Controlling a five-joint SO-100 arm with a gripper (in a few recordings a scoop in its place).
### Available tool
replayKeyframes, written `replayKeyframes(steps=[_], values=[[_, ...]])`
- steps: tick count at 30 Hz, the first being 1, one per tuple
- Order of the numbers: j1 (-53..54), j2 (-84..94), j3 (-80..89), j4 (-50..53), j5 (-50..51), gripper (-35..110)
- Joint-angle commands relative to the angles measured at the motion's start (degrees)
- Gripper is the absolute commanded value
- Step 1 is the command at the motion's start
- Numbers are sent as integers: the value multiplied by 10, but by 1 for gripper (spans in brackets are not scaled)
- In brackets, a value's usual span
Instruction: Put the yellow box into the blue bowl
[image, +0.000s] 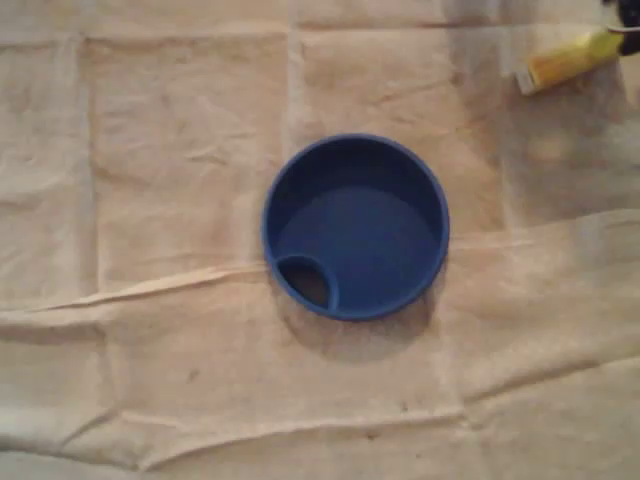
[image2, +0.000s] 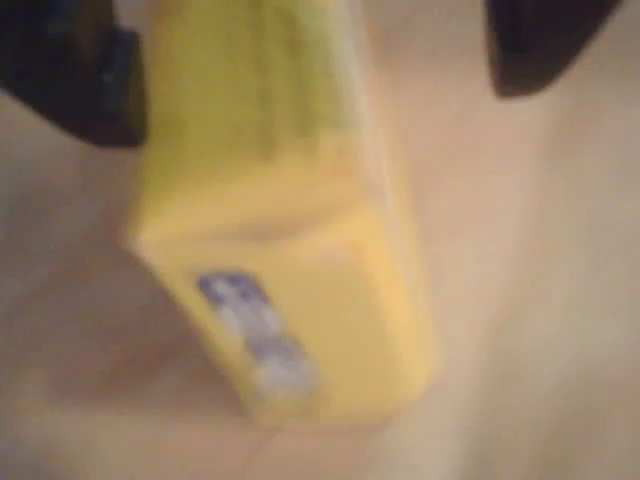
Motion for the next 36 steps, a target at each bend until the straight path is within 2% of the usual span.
replayKeyframes(steps=[1,16,23,36], values=[[6,49,-9,3,1,19],[5,-10,-18,-10,0,19],[4,-39,-17,-58,0,19],[7,-43,-7,-61,1,18]])
